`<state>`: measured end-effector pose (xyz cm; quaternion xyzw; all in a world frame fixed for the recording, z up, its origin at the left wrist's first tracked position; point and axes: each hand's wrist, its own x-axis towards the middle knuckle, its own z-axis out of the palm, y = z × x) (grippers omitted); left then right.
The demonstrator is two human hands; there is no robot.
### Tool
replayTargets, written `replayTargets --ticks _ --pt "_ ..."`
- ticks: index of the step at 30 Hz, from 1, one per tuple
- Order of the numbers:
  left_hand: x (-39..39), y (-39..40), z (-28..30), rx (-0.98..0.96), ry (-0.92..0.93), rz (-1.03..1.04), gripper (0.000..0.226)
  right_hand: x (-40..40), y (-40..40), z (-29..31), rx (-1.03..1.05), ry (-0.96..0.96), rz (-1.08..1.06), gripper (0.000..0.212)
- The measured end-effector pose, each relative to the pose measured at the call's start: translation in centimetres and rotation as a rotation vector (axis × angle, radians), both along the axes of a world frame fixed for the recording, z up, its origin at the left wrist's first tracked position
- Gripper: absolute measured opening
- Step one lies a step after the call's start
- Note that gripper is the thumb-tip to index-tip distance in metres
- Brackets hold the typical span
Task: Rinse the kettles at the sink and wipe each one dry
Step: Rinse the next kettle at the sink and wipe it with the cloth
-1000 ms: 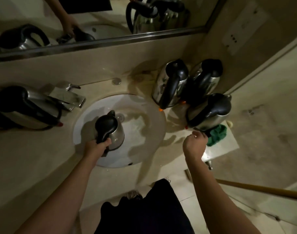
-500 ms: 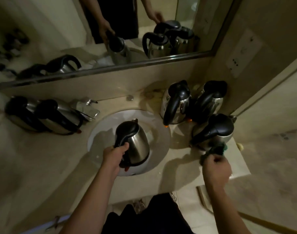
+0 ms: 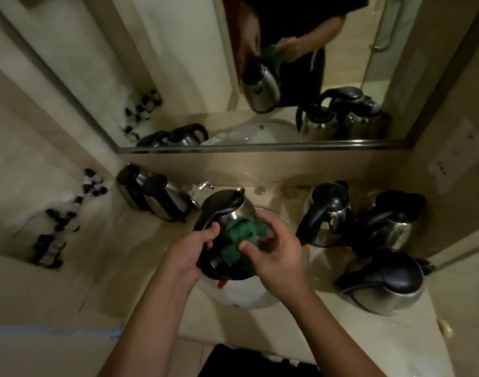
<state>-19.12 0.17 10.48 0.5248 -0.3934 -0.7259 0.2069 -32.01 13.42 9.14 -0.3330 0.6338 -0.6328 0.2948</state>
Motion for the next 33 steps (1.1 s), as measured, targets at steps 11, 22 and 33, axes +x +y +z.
replayTargets --ticks 11,22,33 --pt "-0.7 1.3 3.8 -0.144 0.111 0.157 0.022 -2.0 -6.1 0.9 -0.048 0.461 -0.003 0.04" --pt "0.9 2.7 4.0 -0.403 -0.099 -0.049 0.029 -5.1 -11.7 4.3 0.298 -0.216 0.134 0.042" --pt "1.3 3.0 3.3 -0.303 -0.037 0.106 0.019 -1.8 -7.9 1.7 -0.029 0.334 0.257 0.036"
